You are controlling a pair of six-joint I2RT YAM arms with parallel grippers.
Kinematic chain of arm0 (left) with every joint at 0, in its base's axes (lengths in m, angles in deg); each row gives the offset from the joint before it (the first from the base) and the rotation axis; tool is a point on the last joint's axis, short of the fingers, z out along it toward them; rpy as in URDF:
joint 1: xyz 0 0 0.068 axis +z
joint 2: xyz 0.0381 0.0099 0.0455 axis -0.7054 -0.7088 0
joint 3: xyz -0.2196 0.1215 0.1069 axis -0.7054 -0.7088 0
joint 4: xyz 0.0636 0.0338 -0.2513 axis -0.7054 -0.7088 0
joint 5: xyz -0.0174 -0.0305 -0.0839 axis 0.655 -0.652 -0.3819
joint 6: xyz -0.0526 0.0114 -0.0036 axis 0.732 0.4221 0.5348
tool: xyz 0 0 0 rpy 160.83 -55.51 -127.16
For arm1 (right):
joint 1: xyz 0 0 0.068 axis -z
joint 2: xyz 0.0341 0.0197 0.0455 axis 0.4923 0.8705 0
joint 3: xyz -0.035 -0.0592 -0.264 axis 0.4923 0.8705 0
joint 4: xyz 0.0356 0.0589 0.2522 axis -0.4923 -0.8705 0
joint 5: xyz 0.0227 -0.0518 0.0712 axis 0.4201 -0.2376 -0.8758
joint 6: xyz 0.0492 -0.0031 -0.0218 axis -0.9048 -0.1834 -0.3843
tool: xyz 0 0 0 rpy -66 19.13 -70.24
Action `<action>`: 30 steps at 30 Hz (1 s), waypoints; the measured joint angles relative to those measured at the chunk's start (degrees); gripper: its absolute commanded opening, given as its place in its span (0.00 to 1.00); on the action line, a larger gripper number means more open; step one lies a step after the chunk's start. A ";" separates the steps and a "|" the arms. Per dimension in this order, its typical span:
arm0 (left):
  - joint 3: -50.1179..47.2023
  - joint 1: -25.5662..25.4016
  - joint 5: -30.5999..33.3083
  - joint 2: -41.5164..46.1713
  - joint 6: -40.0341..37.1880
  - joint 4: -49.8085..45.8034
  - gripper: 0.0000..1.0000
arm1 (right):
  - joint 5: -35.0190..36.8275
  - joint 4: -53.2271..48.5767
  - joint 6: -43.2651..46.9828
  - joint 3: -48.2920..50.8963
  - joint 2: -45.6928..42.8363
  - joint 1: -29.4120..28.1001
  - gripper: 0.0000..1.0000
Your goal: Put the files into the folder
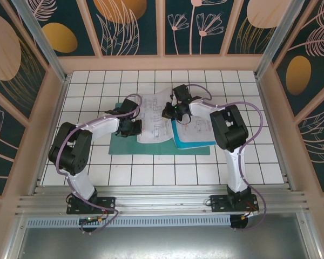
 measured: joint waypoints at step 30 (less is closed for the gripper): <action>-19.67 16.94 -6.43 20.92 39.41 -0.68 0.99 | 3.32 19.91 15.41 15.54 -19.58 2.01 0.00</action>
